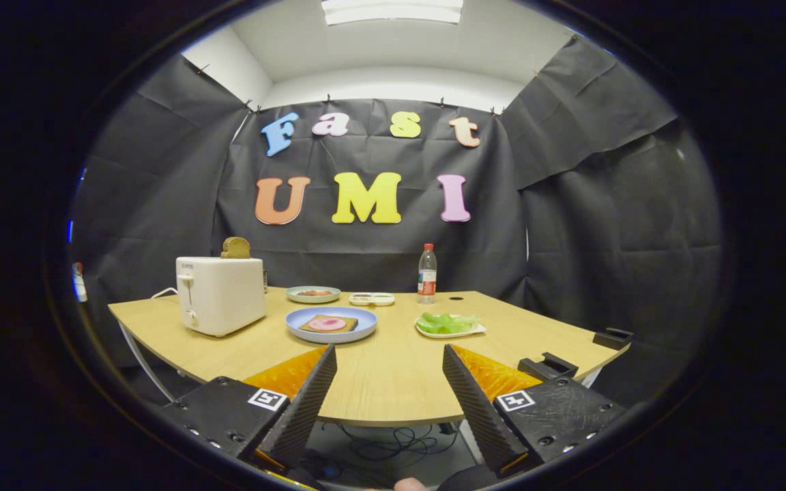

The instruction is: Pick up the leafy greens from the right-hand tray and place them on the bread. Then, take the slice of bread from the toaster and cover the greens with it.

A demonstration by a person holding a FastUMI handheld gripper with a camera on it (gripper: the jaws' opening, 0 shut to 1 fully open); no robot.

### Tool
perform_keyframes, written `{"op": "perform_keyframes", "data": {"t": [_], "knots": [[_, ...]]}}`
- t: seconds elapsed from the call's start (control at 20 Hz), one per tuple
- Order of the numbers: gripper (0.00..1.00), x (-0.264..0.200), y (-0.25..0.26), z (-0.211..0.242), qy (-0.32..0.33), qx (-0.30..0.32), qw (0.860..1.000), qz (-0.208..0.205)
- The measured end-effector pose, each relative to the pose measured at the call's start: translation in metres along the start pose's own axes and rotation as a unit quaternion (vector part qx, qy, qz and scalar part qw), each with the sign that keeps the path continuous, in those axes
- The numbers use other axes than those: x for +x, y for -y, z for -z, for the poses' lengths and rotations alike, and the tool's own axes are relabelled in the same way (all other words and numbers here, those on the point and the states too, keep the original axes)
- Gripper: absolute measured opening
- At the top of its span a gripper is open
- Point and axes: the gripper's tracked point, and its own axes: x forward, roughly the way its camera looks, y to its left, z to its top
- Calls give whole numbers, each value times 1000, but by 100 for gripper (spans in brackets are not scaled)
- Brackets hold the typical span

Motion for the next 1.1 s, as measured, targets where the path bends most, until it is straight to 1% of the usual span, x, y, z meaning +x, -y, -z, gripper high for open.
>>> {"op": "perform_keyframes", "data": {"t": [0.35, 0.6, 0.7, 0.9, 1.0, 1.1], "knots": [[95, 12, 20, -16, 9, -3, 1000, 6], [95, 32, 53, -35, 7, -8, 1000, 14], [95, 48, 71, -47, 4, -15, 1000, 19], [95, 88, 119, -64, -28, -10, 999, 28], [95, 112, 141, -59, -55, 1, 998, 29], [95, 139, 159, -50, -93, -2, 995, 28]]}}
